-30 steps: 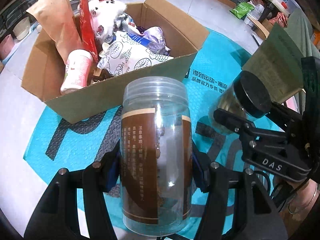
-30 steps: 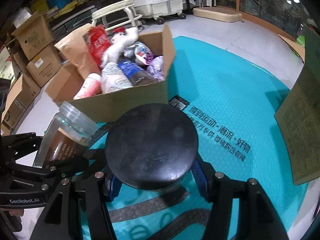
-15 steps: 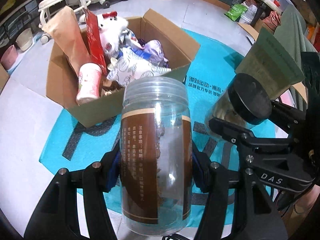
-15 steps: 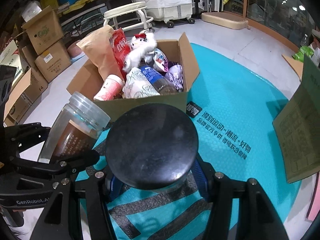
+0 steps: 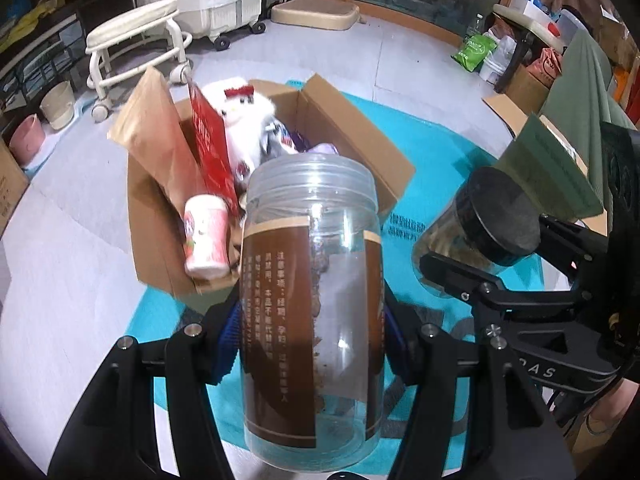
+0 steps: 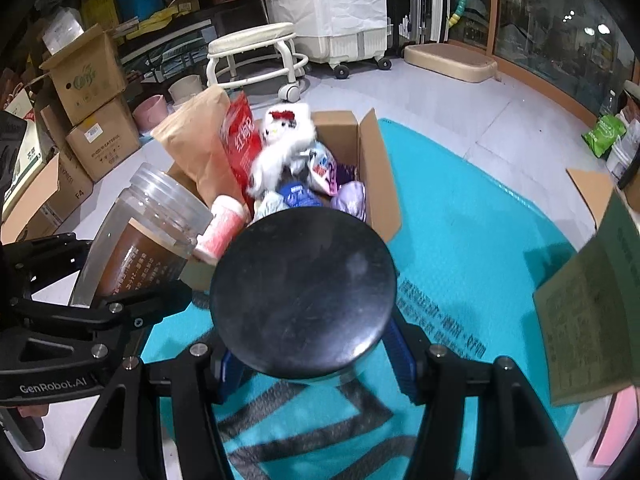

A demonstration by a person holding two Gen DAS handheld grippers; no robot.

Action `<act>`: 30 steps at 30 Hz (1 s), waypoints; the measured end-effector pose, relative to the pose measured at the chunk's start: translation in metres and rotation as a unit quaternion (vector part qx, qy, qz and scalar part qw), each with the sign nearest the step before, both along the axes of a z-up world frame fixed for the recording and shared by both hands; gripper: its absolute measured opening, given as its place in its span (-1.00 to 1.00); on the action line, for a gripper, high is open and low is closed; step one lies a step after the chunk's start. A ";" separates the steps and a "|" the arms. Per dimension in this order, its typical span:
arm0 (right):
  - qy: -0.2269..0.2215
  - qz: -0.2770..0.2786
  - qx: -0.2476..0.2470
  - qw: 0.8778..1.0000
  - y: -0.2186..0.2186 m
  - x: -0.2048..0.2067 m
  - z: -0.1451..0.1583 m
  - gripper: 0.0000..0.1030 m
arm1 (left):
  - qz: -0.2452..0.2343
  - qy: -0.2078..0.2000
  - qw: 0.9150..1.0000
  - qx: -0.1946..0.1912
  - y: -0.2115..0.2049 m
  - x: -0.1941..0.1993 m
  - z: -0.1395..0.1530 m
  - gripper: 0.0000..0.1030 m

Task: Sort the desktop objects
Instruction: 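Carry the brown-labeled jar and black-lidded jar over the box with both tools, then lower both jars into the box and open both tools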

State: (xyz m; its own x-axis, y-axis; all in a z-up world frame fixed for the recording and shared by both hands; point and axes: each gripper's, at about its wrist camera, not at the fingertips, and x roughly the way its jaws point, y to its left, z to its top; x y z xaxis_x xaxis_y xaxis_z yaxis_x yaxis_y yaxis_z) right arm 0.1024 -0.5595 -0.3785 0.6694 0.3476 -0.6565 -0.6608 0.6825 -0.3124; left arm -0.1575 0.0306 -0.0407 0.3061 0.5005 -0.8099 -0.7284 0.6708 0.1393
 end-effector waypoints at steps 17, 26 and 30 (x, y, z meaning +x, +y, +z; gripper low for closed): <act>-0.013 0.005 0.027 1.000 0.041 0.059 0.030 0.20 | 0.005 -0.010 1.000 0.024 0.068 0.029 0.021 0.13; -0.006 0.023 0.001 1.000 0.075 0.097 0.033 0.20 | 0.011 0.001 1.000 0.026 0.102 0.047 0.019 0.13; 0.015 0.030 -0.002 0.999 0.080 0.112 0.027 0.21 | 0.010 0.007 1.000 0.022 0.116 0.052 0.018 0.13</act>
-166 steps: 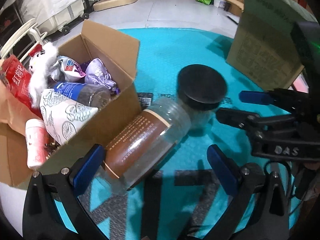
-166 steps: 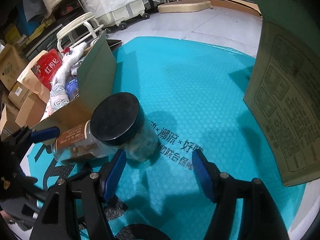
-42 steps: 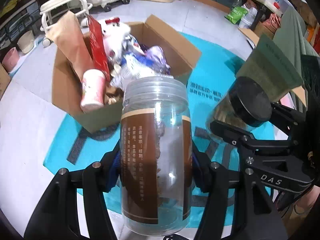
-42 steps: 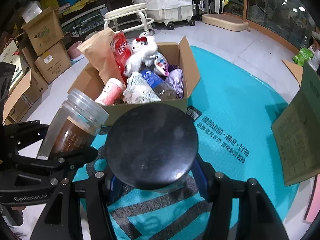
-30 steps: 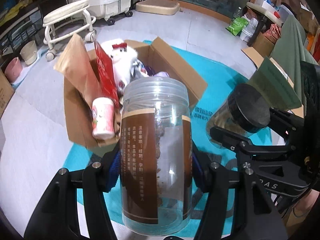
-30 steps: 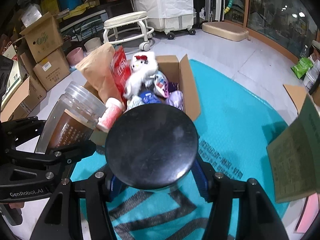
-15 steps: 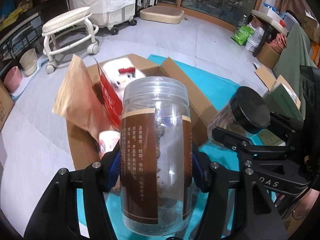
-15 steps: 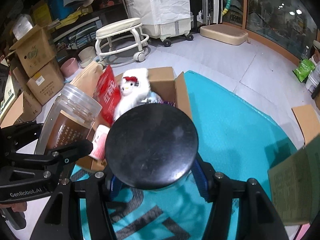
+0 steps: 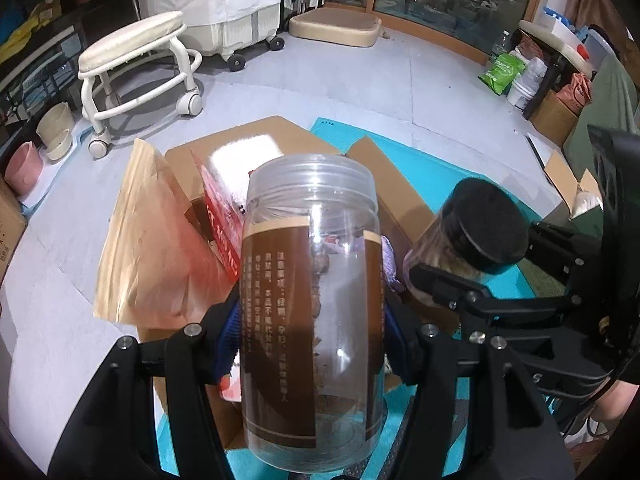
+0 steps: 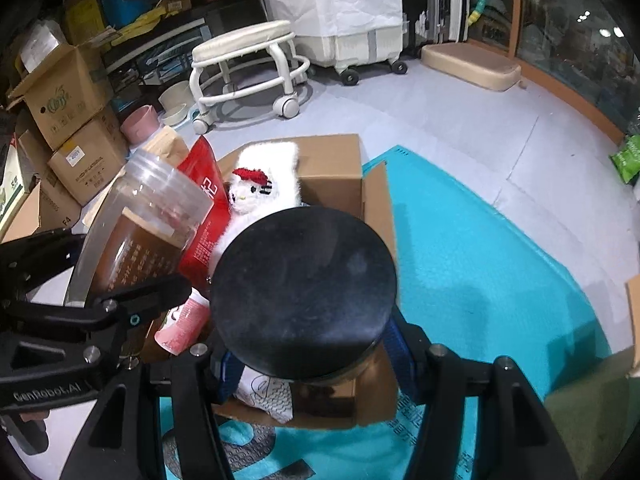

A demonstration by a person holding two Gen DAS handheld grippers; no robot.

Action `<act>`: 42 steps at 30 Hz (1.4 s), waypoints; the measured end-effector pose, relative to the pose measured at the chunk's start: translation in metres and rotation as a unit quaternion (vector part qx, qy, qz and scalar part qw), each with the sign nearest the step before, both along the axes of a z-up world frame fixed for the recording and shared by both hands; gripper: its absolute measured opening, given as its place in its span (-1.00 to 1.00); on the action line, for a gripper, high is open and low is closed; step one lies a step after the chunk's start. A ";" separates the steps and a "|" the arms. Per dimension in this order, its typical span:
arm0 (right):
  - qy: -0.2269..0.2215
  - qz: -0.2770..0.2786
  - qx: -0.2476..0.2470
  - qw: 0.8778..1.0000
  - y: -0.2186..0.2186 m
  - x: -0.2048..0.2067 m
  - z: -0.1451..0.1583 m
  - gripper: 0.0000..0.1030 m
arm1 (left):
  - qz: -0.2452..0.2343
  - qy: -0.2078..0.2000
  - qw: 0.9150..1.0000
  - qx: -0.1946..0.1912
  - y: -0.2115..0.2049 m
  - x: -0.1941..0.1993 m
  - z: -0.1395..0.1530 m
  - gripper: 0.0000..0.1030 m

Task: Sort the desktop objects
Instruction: 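Lower both jars into the box and open both tools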

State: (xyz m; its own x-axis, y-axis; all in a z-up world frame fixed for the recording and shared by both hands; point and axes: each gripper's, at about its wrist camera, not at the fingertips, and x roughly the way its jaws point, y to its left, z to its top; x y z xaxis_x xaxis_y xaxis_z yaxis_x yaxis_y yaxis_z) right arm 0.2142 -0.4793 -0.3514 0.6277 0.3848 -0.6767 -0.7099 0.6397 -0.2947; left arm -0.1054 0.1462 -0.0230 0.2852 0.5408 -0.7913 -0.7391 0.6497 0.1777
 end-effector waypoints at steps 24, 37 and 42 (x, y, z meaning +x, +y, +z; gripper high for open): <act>-0.061 -0.013 0.007 0.998 0.013 0.001 -0.001 0.74 | 0.037 0.004 0.999 0.020 0.017 -0.008 0.005 1.00; -0.076 0.002 -0.021 0.997 0.001 -0.021 -0.008 0.74 | 0.017 0.040 0.998 0.049 -0.016 -0.011 0.006 1.00; -0.078 0.006 -0.027 0.997 -0.006 -0.032 -0.009 0.74 | 0.014 0.049 0.998 0.044 -0.030 -0.015 0.009 1.00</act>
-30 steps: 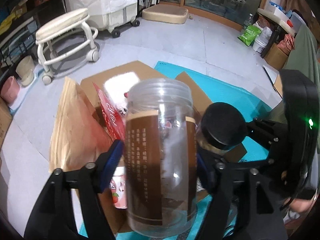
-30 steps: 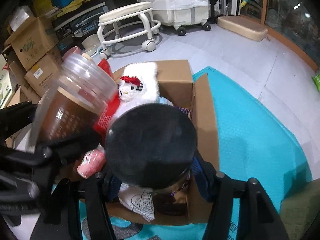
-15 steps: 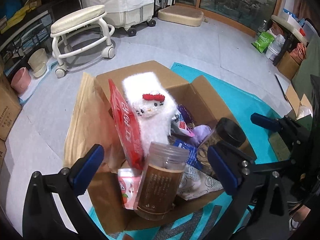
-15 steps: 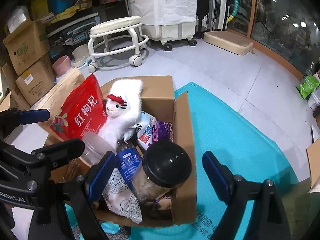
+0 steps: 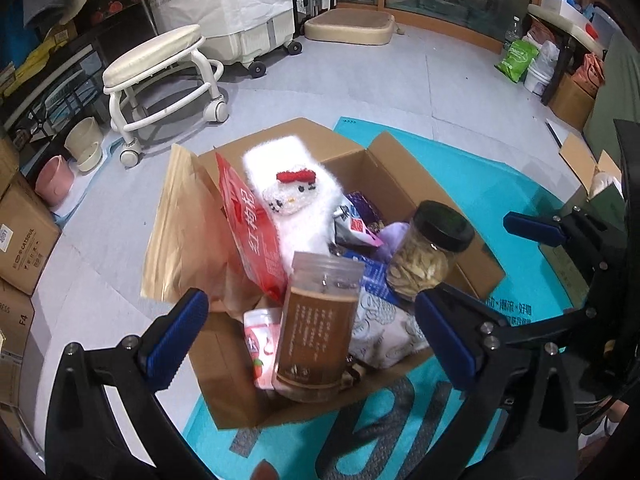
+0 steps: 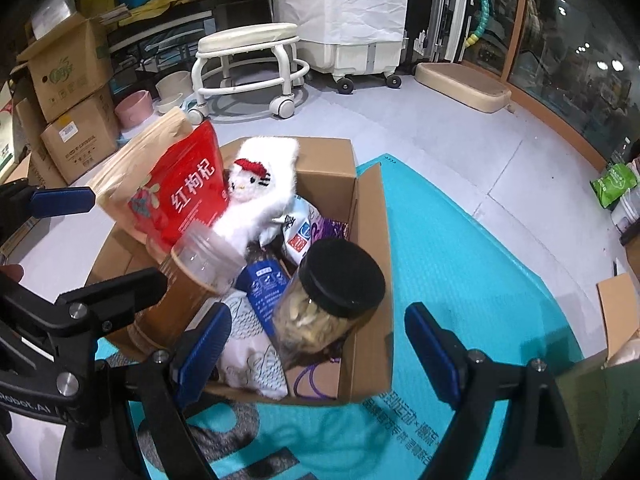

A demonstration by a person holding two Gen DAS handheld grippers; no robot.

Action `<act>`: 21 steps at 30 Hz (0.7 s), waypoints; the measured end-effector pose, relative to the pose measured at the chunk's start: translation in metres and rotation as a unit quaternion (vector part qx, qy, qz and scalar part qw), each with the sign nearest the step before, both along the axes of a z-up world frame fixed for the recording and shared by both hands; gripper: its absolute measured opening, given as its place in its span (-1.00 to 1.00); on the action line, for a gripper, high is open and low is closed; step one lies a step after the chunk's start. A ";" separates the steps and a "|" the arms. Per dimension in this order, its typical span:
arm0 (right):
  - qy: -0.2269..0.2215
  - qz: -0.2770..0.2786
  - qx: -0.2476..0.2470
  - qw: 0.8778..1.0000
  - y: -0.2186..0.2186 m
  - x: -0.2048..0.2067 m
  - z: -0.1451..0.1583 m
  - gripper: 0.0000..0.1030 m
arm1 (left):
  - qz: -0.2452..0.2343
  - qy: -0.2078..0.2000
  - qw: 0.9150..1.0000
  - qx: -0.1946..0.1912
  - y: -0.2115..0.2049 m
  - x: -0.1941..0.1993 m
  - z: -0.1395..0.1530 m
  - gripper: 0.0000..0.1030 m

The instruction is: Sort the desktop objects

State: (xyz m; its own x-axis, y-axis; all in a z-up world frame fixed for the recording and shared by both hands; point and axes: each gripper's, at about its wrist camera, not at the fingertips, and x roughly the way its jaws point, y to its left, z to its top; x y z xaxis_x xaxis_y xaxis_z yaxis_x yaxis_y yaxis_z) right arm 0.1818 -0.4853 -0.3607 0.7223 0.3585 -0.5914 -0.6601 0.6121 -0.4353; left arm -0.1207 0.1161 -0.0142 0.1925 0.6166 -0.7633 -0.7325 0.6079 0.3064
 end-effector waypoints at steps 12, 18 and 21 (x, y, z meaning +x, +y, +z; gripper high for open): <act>0.007 -0.004 -0.006 1.000 -0.026 -0.034 -0.012 0.75 | -0.027 0.005 1.000 0.002 -0.048 -0.025 0.004 1.00; 0.007 -0.002 -0.013 1.000 -0.039 -0.058 -0.018 0.75 | -0.022 0.011 1.000 -0.001 -0.071 -0.038 0.007 1.00; 0.004 -0.004 -0.015 1.000 -0.046 -0.070 -0.020 0.75 | -0.020 0.006 1.000 -0.008 -0.085 -0.047 0.009 1.00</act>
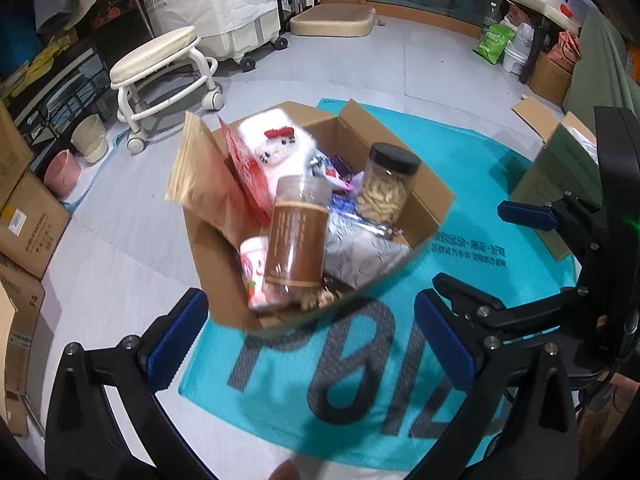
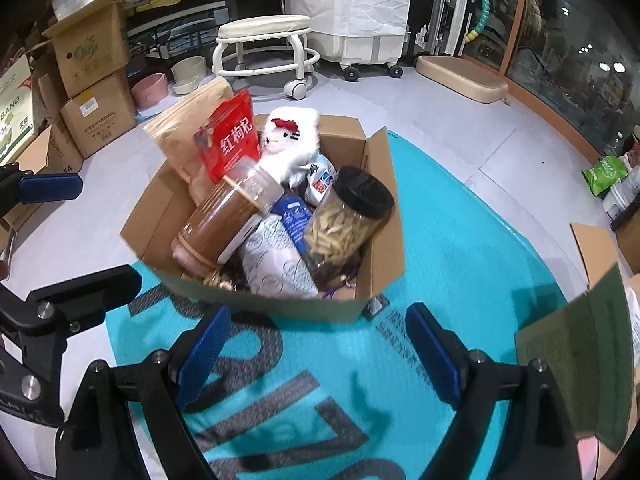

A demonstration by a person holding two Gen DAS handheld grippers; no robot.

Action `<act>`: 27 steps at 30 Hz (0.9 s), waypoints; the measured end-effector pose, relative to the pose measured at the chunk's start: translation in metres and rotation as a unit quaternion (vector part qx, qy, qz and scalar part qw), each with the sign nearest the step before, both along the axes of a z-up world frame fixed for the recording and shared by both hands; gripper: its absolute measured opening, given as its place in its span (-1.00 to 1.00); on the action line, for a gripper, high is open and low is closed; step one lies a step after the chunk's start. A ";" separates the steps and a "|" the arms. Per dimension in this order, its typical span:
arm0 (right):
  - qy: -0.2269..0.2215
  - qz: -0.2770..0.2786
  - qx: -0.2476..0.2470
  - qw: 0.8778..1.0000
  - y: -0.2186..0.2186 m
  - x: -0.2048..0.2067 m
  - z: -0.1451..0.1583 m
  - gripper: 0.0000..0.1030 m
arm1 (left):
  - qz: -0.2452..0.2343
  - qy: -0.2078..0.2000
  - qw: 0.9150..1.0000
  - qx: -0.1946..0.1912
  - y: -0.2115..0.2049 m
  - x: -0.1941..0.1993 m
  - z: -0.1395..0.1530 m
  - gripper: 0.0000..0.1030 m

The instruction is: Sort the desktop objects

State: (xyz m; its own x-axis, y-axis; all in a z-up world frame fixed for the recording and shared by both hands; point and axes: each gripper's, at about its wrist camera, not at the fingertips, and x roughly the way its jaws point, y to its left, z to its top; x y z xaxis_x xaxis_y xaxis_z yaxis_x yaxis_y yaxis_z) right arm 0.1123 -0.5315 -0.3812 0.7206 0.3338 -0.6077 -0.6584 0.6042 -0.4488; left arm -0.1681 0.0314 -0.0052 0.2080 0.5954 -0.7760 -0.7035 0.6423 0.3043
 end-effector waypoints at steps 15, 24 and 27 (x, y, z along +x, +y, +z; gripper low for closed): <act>-0.008 -0.002 0.011 1.000 -0.059 -0.080 0.003 0.75 | 0.033 -0.001 0.999 0.005 -0.066 -0.043 0.017 1.00; 0.003 -0.010 0.013 1.000 -0.080 -0.117 0.008 0.75 | 0.041 0.003 0.999 -0.007 -0.097 -0.058 0.024 1.00; 0.010 -0.019 0.018 1.000 -0.087 -0.129 0.010 0.75 | 0.043 -0.002 0.999 -0.014 -0.104 -0.062 0.027 1.00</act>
State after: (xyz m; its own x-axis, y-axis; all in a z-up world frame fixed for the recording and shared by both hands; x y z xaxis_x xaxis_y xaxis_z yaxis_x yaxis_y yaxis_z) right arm -0.0167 -0.6190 -0.3708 0.7213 0.3288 -0.6096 -0.6433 0.6441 -0.4139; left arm -0.2302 -0.0727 0.0223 0.1603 0.5894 -0.7918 -0.7579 0.5874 0.2838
